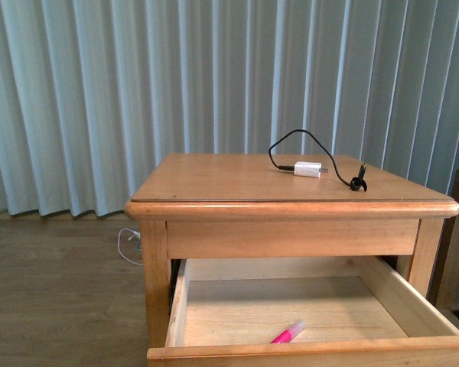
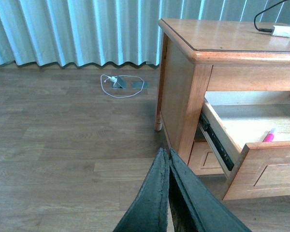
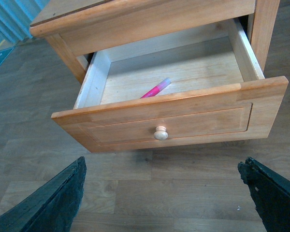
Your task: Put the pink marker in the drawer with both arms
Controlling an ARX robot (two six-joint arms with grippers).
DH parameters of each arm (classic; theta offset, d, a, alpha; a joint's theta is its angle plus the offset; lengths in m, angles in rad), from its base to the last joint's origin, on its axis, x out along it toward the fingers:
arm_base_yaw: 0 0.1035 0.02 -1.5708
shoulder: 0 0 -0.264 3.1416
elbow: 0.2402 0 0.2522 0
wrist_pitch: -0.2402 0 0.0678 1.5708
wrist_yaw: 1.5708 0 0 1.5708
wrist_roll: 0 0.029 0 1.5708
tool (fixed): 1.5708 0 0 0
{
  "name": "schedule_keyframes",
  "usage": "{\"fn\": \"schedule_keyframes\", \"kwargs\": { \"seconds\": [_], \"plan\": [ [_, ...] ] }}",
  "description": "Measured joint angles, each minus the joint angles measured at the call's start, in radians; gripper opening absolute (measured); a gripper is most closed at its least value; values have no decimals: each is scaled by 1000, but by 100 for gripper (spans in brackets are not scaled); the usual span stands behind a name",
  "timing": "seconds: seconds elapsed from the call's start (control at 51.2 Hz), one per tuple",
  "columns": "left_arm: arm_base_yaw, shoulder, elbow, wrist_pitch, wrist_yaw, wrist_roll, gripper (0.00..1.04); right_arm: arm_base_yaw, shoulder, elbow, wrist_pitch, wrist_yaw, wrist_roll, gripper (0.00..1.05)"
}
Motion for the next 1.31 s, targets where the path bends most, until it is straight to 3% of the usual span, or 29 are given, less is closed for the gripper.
{"fn": "schedule_keyframes", "kwargs": {
  "seconds": [0.605, 0.8, 0.859, 0.878, 0.917, 1.054, 1.308],
  "plan": [
    [0, -61, -48, 10, 0, 2, 4, 0, 0, -1, 0, 0, 0, 96],
    [0, -61, -48, 10, 0, 1, 40, 3, -1, -3, 7, 16, -10, 96],
    [0, -61, -48, 10, 0, 1, 57, 85, -3, -80, 224, 341, -182, 96],
    [0, -61, -48, 10, 0, 1, 62, 98, 2, -86, 248, 414, -259, 96],
    [0, -61, -48, 10, 1, 1, 71, 97, 17, -81, 225, 463, -327, 96],
    [0, -61, -48, 10, 0, 2, 100, -4, 131, -50, 78, 316, -405, 96],
    [0, -61, -48, 10, 0, 3, 99, -163, 443, 16, 151, 47, -369, 96]
  ]
}}
